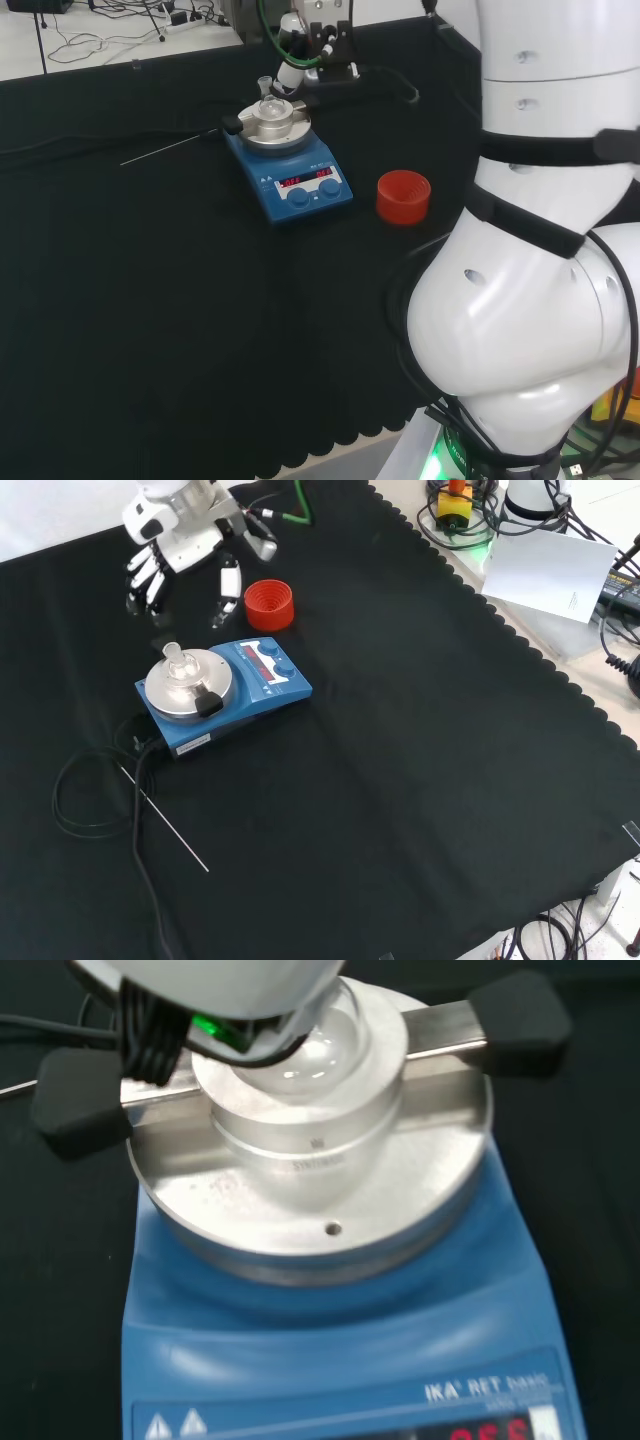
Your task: Turn on the heater.
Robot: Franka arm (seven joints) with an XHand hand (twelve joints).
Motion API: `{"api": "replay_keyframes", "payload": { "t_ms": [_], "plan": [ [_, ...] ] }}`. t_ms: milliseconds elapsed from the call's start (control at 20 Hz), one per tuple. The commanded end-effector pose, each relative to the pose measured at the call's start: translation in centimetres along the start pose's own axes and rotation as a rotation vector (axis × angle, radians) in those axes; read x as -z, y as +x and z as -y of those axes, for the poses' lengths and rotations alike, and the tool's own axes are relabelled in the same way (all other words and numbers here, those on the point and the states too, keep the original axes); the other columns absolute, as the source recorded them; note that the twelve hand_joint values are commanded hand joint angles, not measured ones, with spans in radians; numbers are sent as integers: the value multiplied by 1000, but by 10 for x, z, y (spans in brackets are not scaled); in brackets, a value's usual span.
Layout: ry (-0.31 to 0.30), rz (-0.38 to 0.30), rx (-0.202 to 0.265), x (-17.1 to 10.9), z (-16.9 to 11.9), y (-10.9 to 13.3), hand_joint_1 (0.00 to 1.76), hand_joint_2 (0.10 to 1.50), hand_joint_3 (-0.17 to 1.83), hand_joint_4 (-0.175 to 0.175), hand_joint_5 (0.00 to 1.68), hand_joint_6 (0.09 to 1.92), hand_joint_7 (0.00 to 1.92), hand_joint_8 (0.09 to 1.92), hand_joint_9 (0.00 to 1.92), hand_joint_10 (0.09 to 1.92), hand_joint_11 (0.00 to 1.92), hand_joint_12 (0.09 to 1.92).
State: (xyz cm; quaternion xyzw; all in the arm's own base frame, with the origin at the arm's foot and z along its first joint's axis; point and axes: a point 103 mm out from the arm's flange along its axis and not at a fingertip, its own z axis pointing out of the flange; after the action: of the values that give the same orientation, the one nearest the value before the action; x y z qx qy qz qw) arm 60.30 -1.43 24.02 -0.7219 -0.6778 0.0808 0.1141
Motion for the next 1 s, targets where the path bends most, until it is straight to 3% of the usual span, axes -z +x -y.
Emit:
{"api": "replay_keyframes", "payload": {
  "t_ms": [50, 350, 500, 700, 1000],
  "plan": [
    [-72, -25, -50, 17, 57, -19, 959, 569, 623, -56, 558, 758, 121, 716, 394, 741, 98, 1421],
    [-44, -47, -47, 5, 92, -22, 957, 574, 627, -59, 562, 754, 136, 722, 410, 745, 113, 1423],
    [-17, -51, -41, -8, 107, -23, 974, 587, 651, -63, 582, 761, 234, 731, 474, 728, 169, 1405],
    [50, -24, -31, -34, 123, -19, 1055, 626, 774, -72, 632, 801, 564, 758, 750, 662, 371, 1356],
    [123, 16, -5, -73, 132, -7, 1091, 629, 837, -69, 624, 821, 752, 760, 958, 610, 523, 1314]
  ]
}}
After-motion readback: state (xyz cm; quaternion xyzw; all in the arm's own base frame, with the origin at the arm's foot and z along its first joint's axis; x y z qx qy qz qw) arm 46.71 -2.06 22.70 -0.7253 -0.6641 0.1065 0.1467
